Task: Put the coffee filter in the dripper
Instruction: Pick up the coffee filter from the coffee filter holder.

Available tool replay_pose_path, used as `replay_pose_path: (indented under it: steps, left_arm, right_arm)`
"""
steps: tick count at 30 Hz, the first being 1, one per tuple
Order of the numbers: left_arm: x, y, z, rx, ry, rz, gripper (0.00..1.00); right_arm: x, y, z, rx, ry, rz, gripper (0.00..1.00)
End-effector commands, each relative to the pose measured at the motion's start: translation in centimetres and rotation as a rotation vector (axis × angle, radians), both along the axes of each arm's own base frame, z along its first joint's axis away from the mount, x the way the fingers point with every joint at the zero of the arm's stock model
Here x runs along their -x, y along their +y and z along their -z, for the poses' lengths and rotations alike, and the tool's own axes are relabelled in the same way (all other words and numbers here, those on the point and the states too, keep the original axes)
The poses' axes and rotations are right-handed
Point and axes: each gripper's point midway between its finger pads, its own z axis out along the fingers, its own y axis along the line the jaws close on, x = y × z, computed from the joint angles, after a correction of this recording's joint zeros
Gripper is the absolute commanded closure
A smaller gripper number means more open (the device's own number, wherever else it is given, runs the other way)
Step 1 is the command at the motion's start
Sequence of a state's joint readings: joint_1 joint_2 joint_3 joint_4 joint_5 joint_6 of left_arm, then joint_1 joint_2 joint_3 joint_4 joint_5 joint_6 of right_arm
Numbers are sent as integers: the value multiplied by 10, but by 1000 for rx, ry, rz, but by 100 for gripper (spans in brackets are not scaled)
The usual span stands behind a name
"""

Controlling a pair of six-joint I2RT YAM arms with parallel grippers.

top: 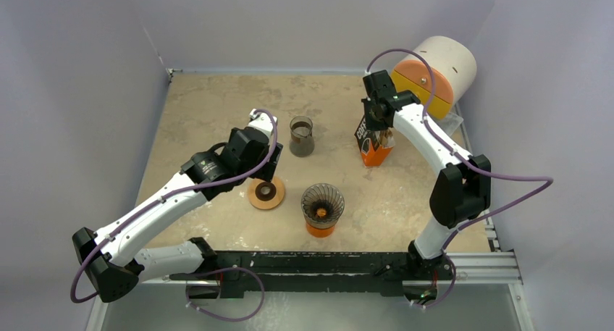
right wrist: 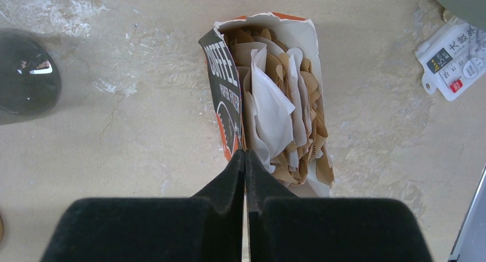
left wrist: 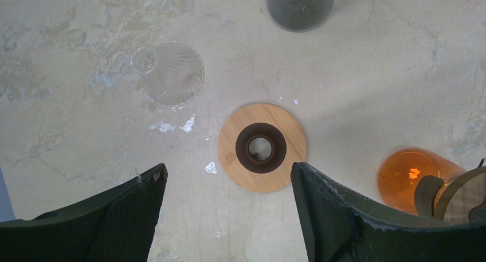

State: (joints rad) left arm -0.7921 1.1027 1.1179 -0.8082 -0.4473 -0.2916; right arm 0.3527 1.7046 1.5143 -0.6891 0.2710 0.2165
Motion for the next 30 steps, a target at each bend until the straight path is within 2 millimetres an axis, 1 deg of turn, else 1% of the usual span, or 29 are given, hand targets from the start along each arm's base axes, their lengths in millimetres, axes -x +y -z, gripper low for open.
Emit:
replay_pose_path:
  steps: [1,21,30]
  left_arm:
    - [-4,0,-4,-3,-18,2,22]
    - [-4,0,-3,-3,-15,2,22]
    - [-4,0,-3,-3,-15,4,22]
  right_arm:
    - [-7,-2,-31,-7,-86,9,100]
    - [-10,-4,-45,-1,-116,8,100]
    - [-9,-5,-64,-6,-156,3,100]
